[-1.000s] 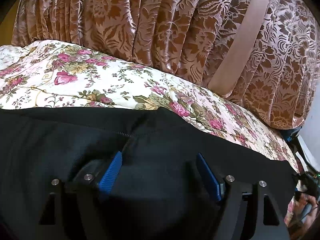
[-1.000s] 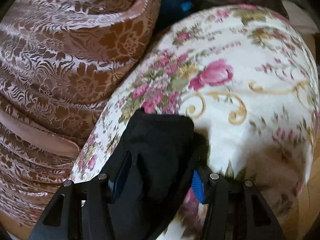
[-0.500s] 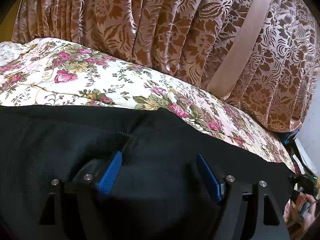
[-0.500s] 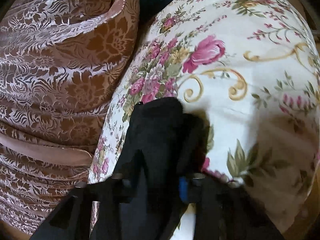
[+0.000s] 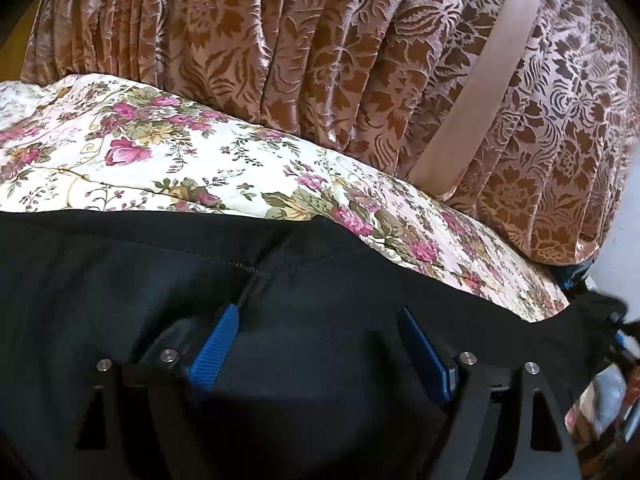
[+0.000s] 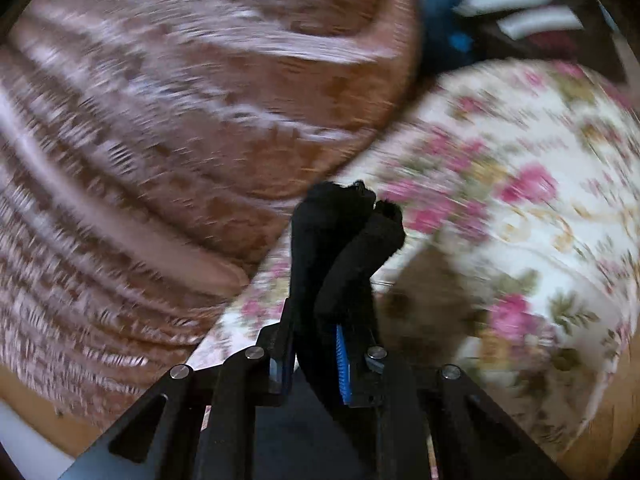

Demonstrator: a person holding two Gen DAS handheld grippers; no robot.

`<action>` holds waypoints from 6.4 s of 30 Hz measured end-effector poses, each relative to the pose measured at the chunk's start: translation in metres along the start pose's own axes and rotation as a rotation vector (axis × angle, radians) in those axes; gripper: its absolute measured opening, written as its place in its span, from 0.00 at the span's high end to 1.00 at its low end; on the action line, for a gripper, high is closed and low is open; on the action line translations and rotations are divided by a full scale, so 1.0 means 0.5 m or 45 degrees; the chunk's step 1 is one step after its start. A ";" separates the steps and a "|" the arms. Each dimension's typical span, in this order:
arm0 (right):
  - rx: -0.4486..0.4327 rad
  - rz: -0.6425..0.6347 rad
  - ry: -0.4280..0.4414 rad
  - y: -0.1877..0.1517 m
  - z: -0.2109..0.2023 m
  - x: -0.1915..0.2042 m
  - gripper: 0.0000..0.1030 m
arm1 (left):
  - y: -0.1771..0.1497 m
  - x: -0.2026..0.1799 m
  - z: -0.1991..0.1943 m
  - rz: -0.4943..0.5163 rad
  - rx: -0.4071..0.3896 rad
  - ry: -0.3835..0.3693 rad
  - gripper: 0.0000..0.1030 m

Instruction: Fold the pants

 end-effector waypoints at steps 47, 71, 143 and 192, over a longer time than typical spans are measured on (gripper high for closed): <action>0.630 -1.119 0.645 -0.563 -0.005 0.398 0.61 | -0.036 0.119 -0.180 -0.228 -0.293 0.249 0.03; 0.325 -0.832 0.281 -0.291 0.239 0.364 0.61 | -0.088 -0.115 -0.029 -0.145 0.164 -0.235 0.80; 0.331 -0.996 0.337 -0.357 0.228 0.379 0.54 | -0.140 0.331 -0.348 -0.742 -0.499 0.109 0.40; 0.276 -0.918 0.283 -0.312 0.173 0.365 0.51 | -0.027 -0.265 -0.222 0.137 -0.220 -0.308 0.87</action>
Point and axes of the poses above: each gripper's, at about its wrist camera, not at the fingertips, and z roughly the way its jaws point, x to its left, y to its top, the point moved 3 cm from there along z, roughly the way its jaws point, and after that the axes turned 8 degrees about -y, right-handed, at the moved point
